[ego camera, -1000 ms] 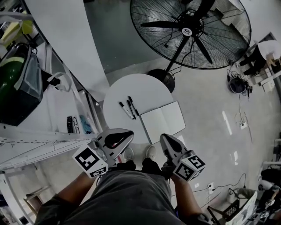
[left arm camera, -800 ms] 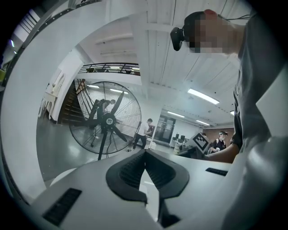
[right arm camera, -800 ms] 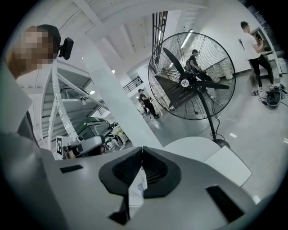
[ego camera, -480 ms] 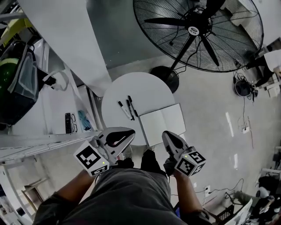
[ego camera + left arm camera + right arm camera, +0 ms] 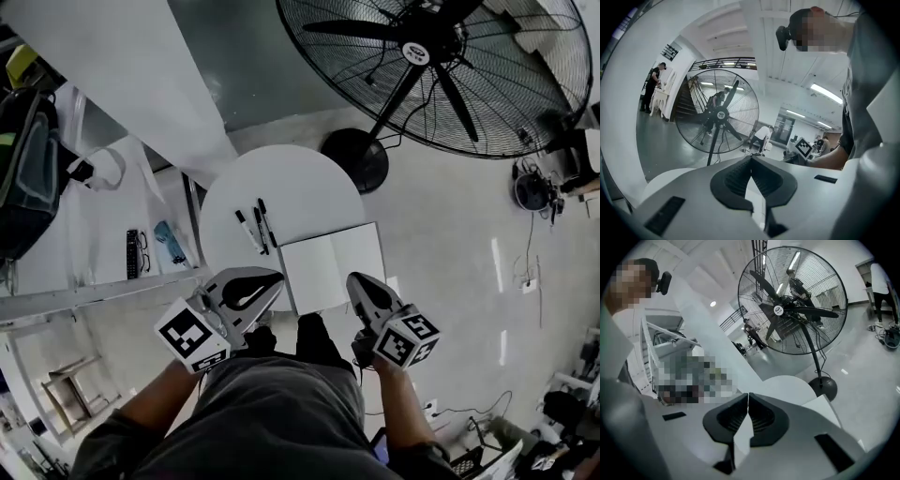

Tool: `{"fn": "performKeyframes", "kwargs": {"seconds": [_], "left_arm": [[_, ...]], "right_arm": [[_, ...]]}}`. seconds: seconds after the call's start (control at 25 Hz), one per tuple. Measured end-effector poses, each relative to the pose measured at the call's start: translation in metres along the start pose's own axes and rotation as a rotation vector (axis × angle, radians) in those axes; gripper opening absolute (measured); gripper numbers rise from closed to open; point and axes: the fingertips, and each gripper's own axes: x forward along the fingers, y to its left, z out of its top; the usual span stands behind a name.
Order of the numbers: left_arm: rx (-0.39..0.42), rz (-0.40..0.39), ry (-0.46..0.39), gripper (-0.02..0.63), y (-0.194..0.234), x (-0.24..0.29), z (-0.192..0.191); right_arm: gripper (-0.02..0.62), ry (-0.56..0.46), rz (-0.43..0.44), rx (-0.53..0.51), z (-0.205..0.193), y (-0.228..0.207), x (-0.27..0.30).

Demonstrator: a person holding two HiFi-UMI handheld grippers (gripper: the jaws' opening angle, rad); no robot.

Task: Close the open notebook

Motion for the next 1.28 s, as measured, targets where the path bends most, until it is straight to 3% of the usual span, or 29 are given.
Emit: {"fn": "performKeyframes", "kwargs": {"seconds": [0.36, 0.72, 0.84, 1.28], "left_arm": [[-0.045, 0.073, 0.051, 0.015, 0.006, 0.056, -0.024], [-0.090, 0.124, 0.120, 0.015, 0.010, 0.088, -0.054], [-0.107, 0.140, 0.152, 0.015, 0.011, 0.091, -0.065], [-0.125, 0.162, 0.203, 0.015, 0.019, 0.109, -0.089]], "right_arm": [[0.023, 0.103, -0.021, 0.022, -0.005, -0.085, 0.003], [0.026, 0.223, -0.034, 0.067, -0.036, -0.158, 0.014], [0.077, 0.255, -0.051, 0.080, -0.050, -0.182, 0.018], [0.157, 0.334, -0.095, 0.098, -0.080, -0.251, 0.029]]}}
